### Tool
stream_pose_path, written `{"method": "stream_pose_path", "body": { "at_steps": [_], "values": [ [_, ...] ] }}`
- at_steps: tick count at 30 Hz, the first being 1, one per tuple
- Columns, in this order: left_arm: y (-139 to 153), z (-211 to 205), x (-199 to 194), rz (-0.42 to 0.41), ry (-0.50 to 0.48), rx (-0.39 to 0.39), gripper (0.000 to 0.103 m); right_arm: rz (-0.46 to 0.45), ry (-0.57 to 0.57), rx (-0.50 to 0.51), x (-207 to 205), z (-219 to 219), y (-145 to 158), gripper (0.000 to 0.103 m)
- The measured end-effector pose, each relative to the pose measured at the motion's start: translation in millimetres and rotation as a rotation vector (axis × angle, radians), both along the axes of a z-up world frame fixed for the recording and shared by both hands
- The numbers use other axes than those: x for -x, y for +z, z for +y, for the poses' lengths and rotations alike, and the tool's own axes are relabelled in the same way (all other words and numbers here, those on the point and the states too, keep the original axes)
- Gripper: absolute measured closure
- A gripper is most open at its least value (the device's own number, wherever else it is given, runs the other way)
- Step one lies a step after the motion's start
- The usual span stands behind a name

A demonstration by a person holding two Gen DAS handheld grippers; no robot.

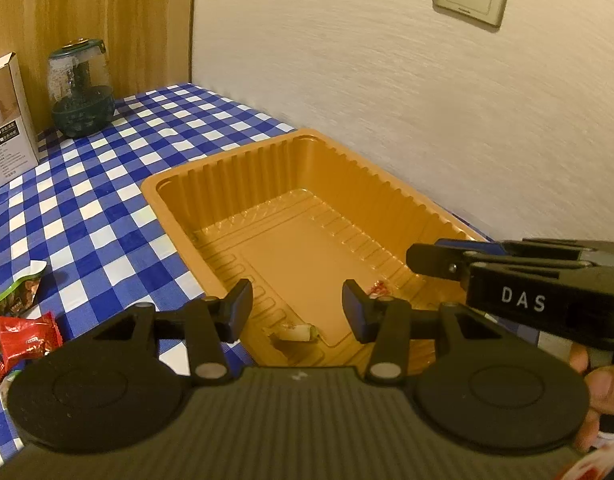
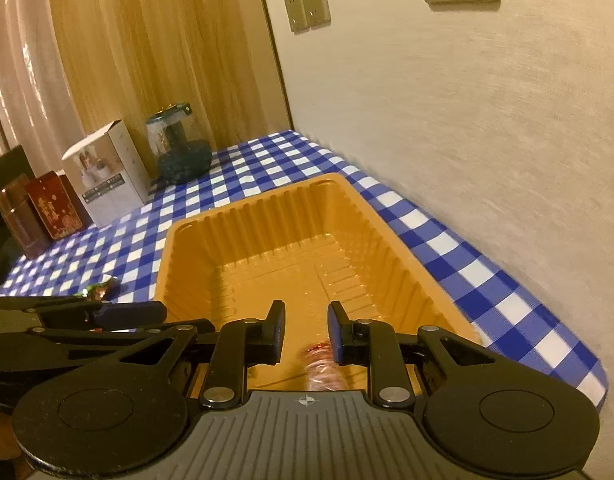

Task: Organize snacks
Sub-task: 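Open the left tool and the right tool to drop candies into the tray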

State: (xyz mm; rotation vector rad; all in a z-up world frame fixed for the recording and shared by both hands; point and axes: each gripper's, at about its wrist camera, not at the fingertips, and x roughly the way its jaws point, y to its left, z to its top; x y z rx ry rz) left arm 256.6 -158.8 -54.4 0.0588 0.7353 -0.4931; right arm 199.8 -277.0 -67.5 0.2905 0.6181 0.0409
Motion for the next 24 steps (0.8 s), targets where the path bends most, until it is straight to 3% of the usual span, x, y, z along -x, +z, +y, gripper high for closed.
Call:
{"method": "stream_pose_path", "body": {
  "at_steps": [2,5,14,24],
  "values": [
    [0.2,0.5,-0.1,0.000,0.002,-0.001,0.058,0.001,-0.003,-0.029,-1.0,-2.2,-1.4,0.077],
    [1.9,2.1,0.1,-0.004,0.005,-0.001,0.058,-0.012,-0.014,-0.041,0.5,-4.9,0.2,0.065],
    [14.4,13.8,9.7,-0.012,0.025,-0.024,0.058,-0.056,-0.028,-0.019,10.5,-0.5,11.4,0.063],
    [46.9,47.8,45.2,-0.037,0.069,-0.055,0.056,-0.099,0.027,0.031,44.1,34.0,37.2,0.052]
  ]
}}
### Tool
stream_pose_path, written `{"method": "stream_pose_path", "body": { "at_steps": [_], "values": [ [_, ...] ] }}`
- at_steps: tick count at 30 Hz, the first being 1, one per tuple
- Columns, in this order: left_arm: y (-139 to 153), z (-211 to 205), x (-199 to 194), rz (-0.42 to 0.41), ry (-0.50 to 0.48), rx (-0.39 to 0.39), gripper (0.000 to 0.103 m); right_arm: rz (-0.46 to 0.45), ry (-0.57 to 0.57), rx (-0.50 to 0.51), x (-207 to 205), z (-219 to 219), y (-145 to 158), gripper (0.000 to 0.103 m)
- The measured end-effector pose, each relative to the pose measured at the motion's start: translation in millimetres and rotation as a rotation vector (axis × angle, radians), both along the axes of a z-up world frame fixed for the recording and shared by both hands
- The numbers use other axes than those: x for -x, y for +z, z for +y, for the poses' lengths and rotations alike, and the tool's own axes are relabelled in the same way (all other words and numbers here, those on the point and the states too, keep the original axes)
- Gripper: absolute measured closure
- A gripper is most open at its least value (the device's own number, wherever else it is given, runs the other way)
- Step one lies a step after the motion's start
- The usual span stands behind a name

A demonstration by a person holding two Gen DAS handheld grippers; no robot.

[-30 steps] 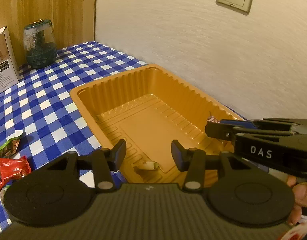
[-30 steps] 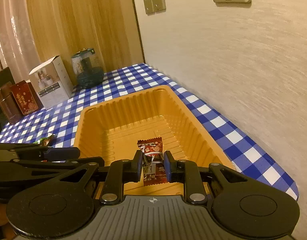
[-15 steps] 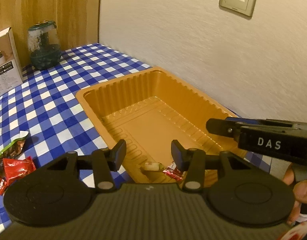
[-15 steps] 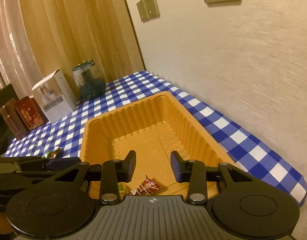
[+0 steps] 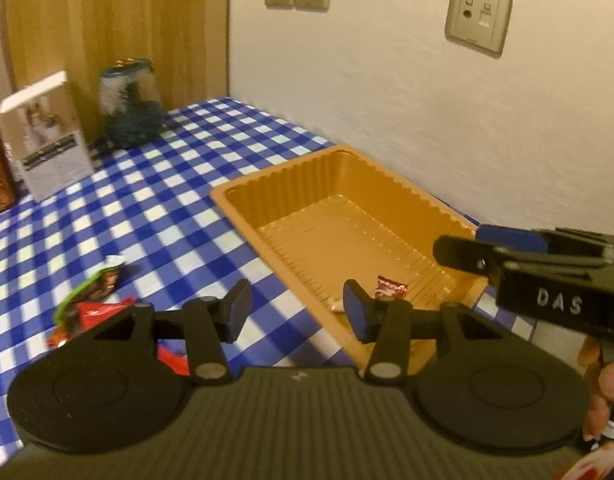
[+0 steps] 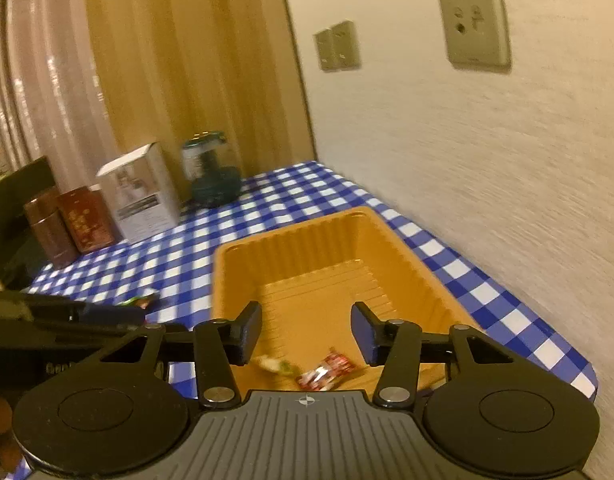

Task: Organize snacks
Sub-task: 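Open the left tool and the right tool to drop candies into the tray, then grasp the red candy packet with the left tool while the right tool grasps the caramel cube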

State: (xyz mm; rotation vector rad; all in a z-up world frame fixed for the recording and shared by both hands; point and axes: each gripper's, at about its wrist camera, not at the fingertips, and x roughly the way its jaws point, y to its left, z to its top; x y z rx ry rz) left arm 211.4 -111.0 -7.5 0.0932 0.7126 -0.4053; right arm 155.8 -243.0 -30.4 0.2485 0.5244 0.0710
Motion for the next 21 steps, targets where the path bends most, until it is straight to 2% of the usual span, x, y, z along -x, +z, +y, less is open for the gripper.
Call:
{"method": "stream_pose_path", "body": {
  "at_steps": [10,21],
  "values": [
    [20.2,49.6,45.3,-0.011,0.081,-0.010,0.046,0.001,0.090,0.002,38.6,50.2,11.9,0.050],
    [10.1,102.5,76.7,0.015,0.164,-0.030,0.043,0.012,0.173,0.022,53.3,92.3,9.9,0.050]
  ]
}}
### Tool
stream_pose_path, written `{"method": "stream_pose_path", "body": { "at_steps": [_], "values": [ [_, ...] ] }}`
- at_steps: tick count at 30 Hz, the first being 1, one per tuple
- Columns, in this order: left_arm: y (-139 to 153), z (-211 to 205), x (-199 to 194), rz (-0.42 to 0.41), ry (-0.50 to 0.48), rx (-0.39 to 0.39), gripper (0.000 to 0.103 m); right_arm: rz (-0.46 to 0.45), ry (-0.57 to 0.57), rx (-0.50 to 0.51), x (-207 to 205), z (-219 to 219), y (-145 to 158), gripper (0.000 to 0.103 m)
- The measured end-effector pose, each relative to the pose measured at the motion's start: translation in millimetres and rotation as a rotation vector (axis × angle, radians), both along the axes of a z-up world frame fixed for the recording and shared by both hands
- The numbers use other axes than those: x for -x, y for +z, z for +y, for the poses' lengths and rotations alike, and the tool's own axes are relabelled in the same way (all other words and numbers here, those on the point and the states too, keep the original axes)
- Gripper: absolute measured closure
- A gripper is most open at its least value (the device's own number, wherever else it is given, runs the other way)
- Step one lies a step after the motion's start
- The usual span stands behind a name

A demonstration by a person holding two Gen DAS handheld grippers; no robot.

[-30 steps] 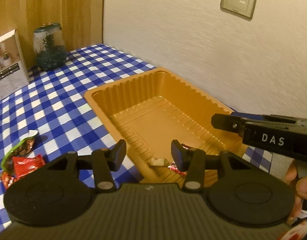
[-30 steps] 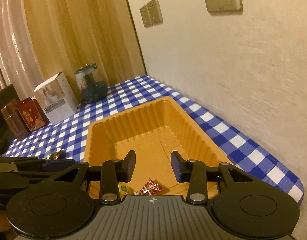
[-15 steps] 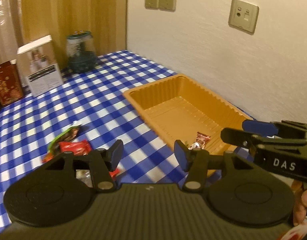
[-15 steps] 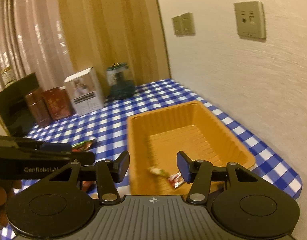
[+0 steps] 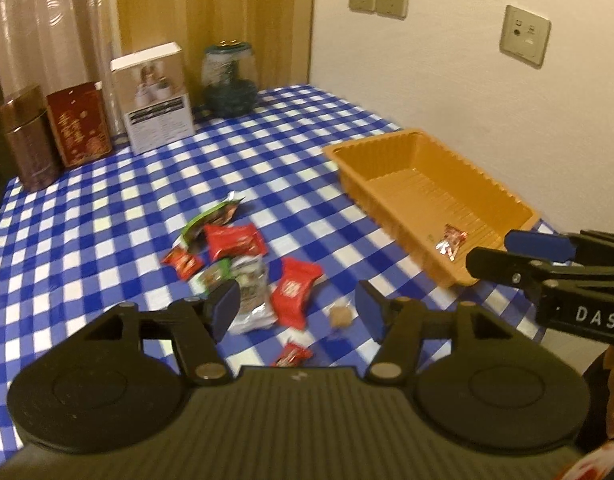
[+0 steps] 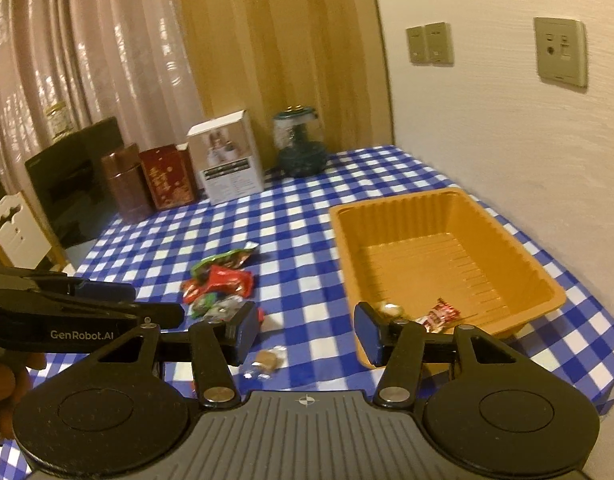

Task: Organize snacks
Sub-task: 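Grasp the red candy packet with the left tool while the right tool grasps the caramel cube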

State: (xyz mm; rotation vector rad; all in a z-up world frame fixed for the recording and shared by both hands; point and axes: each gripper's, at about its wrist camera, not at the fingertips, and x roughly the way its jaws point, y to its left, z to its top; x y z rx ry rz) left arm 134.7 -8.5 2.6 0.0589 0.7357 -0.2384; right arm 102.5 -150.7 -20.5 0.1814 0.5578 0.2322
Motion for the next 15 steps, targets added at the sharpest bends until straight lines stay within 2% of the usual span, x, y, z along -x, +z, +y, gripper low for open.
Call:
{"method": "stream_pose_path", "body": {
  "at_steps": [15],
  "values": [
    [-29.2,45.5,6.4,0.053,0.059,-0.011,0.039,0.056,0.107,0.047,-5.9,49.1,-32.7,0.050]
  ]
}}
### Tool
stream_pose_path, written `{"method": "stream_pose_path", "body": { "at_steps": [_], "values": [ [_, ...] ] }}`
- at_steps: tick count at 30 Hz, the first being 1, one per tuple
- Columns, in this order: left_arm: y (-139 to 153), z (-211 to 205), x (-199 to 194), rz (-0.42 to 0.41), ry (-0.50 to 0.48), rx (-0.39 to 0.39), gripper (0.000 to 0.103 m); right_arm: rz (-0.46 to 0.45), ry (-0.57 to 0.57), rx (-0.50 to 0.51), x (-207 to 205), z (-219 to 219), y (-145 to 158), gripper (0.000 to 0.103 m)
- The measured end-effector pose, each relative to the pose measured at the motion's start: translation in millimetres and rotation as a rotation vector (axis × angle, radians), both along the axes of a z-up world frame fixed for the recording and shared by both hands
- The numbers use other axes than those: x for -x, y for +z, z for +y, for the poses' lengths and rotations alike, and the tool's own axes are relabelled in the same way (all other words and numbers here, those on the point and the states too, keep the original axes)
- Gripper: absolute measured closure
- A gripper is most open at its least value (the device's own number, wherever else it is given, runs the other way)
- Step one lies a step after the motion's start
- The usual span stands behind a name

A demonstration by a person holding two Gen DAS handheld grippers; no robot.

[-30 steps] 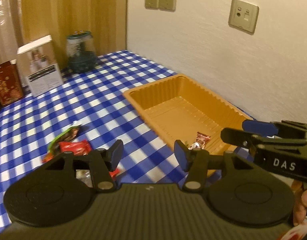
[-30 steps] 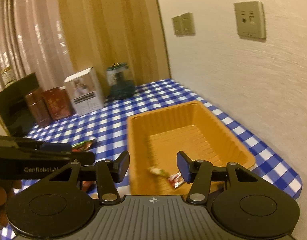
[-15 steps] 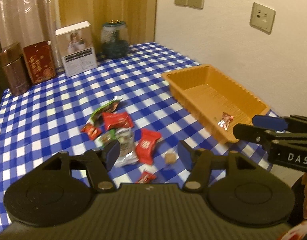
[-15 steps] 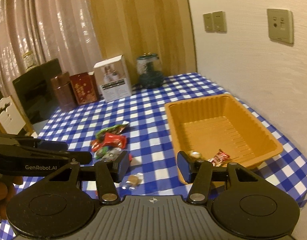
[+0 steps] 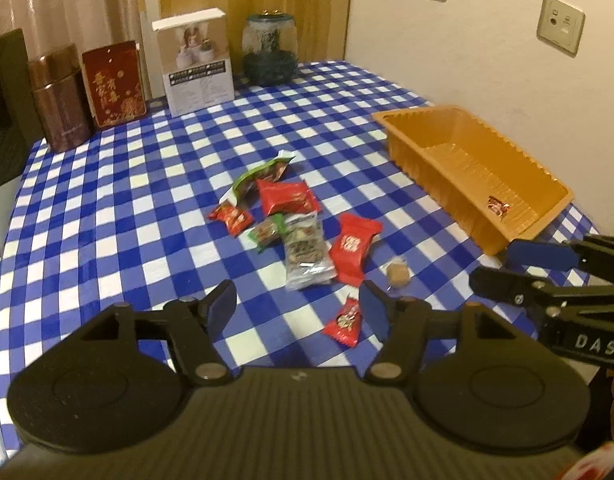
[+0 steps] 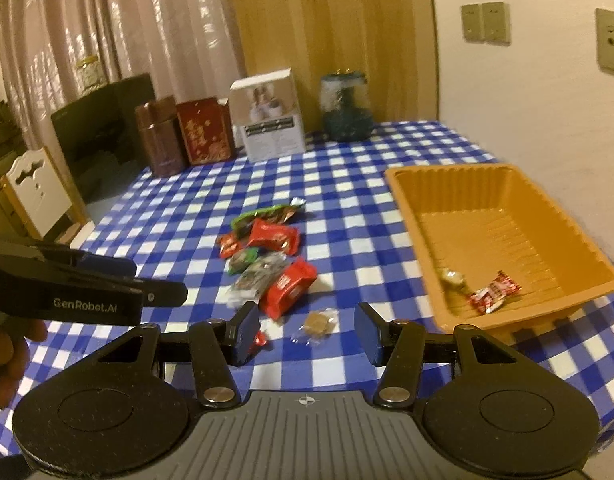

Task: Organize snacks
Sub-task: 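Grasp the red candy packet with the left tool while the right tool grasps the caramel cube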

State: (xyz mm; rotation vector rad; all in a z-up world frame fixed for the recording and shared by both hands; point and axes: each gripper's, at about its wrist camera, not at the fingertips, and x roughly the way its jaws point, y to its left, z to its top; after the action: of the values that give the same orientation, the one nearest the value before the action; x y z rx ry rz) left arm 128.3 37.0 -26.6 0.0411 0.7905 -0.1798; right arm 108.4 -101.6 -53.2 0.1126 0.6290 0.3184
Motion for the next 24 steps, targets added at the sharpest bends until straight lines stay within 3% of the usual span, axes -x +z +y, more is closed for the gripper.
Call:
{"method": "stream_pose_path", "body": {
  "at_steps": [13,24],
  "values": [
    [-32.6,25.6,-1.8,0.023,0.007,0.006,0.039,0.059,0.066,0.039,-27.6,28.3,-36.1,0.050],
    [-61.0,8.9,-15.9,0.042,-0.153,0.020,0.039,0.083,0.015,0.038,-57.3,18.3,-59.0,0.050]
  ]
}}
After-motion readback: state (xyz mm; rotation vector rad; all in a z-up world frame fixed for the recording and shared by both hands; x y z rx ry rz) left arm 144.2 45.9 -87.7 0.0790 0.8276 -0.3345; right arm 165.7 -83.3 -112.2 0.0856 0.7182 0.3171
